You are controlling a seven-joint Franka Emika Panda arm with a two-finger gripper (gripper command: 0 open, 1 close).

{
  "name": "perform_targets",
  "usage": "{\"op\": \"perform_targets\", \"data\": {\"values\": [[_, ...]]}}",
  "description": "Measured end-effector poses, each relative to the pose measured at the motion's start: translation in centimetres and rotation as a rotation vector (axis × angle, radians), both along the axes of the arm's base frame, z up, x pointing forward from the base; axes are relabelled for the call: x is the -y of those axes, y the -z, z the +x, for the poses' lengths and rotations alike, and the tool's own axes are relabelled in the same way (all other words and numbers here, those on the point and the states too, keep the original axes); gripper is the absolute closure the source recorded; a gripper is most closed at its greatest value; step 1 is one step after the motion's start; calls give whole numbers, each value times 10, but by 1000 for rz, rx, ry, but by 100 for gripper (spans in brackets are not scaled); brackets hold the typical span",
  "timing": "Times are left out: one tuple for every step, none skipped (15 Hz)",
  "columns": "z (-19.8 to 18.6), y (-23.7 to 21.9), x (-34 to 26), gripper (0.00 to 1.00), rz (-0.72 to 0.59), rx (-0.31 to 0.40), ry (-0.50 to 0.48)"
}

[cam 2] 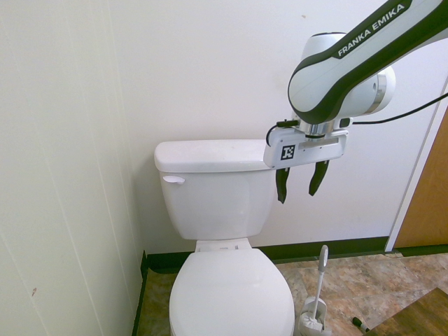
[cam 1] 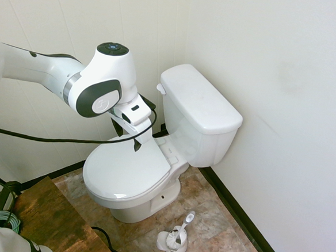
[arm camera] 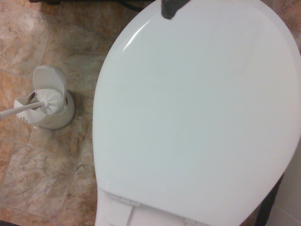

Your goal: Flush the toilet

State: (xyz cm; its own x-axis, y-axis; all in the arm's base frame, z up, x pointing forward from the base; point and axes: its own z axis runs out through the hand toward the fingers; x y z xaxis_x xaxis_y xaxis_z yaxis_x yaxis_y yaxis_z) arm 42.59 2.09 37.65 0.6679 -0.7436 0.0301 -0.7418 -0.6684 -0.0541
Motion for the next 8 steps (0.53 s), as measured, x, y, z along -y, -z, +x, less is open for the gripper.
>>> {"op": "perform_targets", "data": {"values": [[1,1,0,0,0,-1,0],[1,2,0,0,0,-4,2],[4,3,0,0,2,-7,8],[13,4,-2,0,4,-9,14],[27,4,-6,0,7,-5,21],[45,4,-13,0,11,-1,22],[66,4,-23,0,18,2,18],[87,4,-35,0,26,8,17]]}}
